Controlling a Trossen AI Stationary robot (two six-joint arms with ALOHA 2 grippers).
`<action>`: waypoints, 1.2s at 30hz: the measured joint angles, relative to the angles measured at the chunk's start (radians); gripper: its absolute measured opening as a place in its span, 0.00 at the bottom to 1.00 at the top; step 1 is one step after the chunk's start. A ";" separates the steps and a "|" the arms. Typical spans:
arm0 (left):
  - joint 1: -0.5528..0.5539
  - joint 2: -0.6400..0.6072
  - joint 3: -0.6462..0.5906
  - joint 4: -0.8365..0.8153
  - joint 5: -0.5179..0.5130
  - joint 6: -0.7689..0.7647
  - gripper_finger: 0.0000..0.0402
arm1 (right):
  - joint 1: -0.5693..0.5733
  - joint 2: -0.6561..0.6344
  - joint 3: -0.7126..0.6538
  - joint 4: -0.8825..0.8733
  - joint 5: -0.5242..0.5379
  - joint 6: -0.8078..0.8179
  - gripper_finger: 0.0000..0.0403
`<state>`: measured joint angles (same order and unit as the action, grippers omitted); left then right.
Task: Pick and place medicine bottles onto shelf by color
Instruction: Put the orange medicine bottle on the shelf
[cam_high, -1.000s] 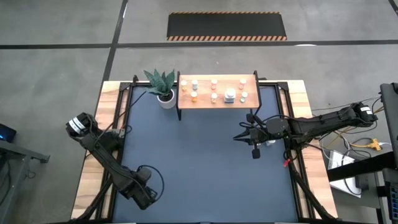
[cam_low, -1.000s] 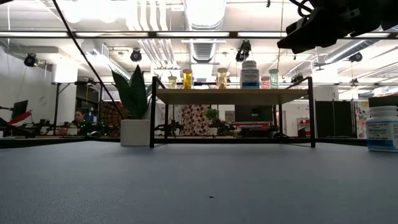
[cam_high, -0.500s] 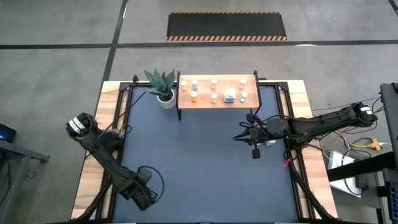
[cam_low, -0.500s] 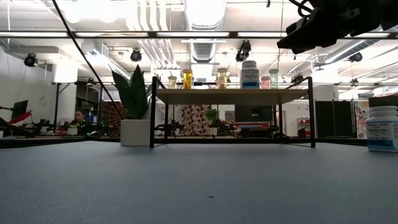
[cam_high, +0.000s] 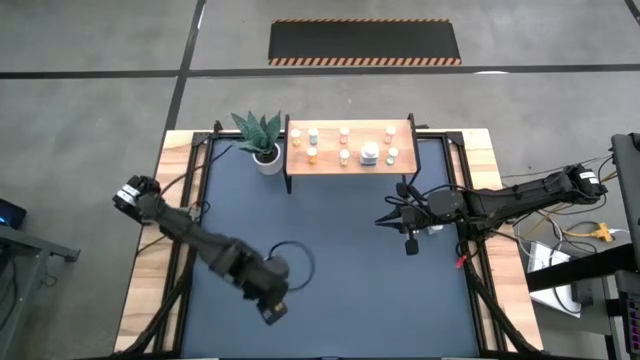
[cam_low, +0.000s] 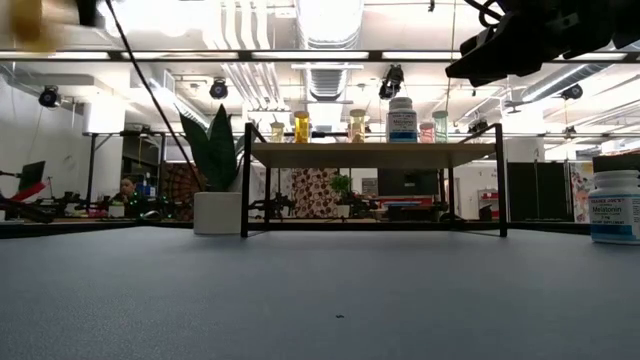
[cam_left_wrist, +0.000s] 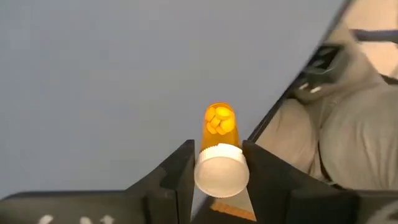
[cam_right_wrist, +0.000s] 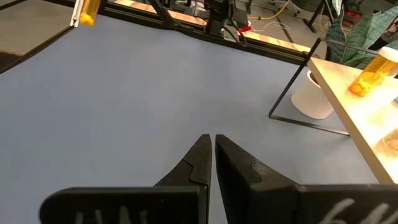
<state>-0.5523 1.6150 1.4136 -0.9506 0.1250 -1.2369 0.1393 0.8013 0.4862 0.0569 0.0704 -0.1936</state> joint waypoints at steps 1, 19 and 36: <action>0.030 0.000 0.019 0.000 0.002 0.080 0.25 | 0.000 0.000 0.000 0.000 0.000 0.000 0.03; 0.529 0.000 0.416 -0.303 -0.236 1.218 0.26 | 0.000 0.000 0.000 -0.008 0.000 -0.016 0.03; 0.909 0.065 0.431 -0.328 -0.316 1.598 0.27 | -0.001 0.000 0.000 -0.005 0.010 0.060 0.03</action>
<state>0.3563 1.6801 1.8451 -1.2788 -0.1906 0.3606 0.1387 0.8009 0.4862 0.0519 0.0807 -0.1338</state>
